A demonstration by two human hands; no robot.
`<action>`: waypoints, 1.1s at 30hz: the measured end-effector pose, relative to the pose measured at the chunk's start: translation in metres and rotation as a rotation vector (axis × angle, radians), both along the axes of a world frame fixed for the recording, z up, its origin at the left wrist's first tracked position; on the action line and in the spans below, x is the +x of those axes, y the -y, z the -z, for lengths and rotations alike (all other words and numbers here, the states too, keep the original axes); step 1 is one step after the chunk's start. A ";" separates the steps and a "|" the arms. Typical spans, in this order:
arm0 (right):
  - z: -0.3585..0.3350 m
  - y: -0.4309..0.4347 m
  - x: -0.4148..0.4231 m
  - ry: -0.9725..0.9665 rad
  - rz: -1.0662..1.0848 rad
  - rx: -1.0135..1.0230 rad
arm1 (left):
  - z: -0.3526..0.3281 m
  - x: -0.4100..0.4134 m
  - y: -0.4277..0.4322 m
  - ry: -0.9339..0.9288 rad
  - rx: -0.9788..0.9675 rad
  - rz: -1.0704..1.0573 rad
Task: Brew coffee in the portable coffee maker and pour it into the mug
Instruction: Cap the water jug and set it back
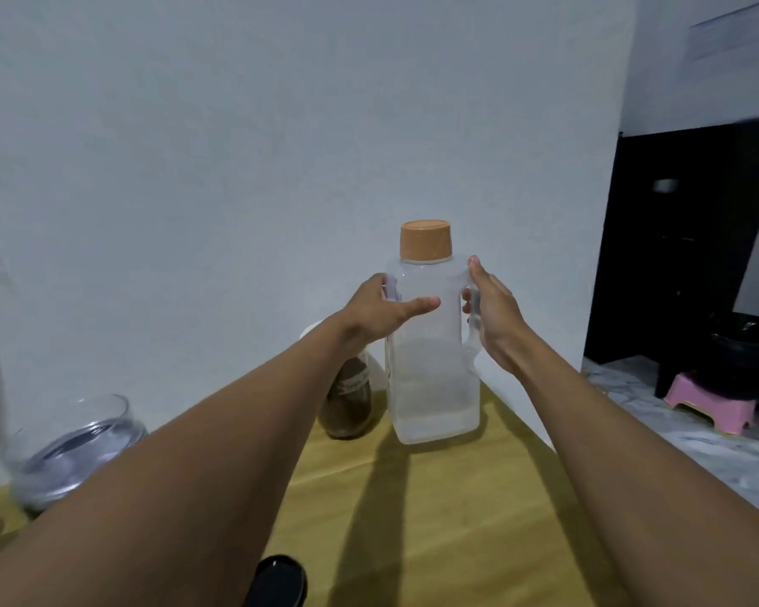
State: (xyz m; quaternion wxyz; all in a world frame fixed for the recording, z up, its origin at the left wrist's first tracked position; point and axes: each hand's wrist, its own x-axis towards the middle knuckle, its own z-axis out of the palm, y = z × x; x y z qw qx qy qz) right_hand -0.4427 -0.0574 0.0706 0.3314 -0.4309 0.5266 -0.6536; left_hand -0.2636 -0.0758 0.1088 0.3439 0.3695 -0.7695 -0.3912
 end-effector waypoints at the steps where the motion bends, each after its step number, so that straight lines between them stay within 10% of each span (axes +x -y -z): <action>1: 0.003 0.011 -0.004 -0.005 0.006 0.003 | 0.002 -0.004 0.011 0.002 0.019 0.000; 33: 0.006 0.039 -0.004 -0.175 -0.039 0.198 | 0.014 -0.023 0.032 -0.002 0.122 -0.262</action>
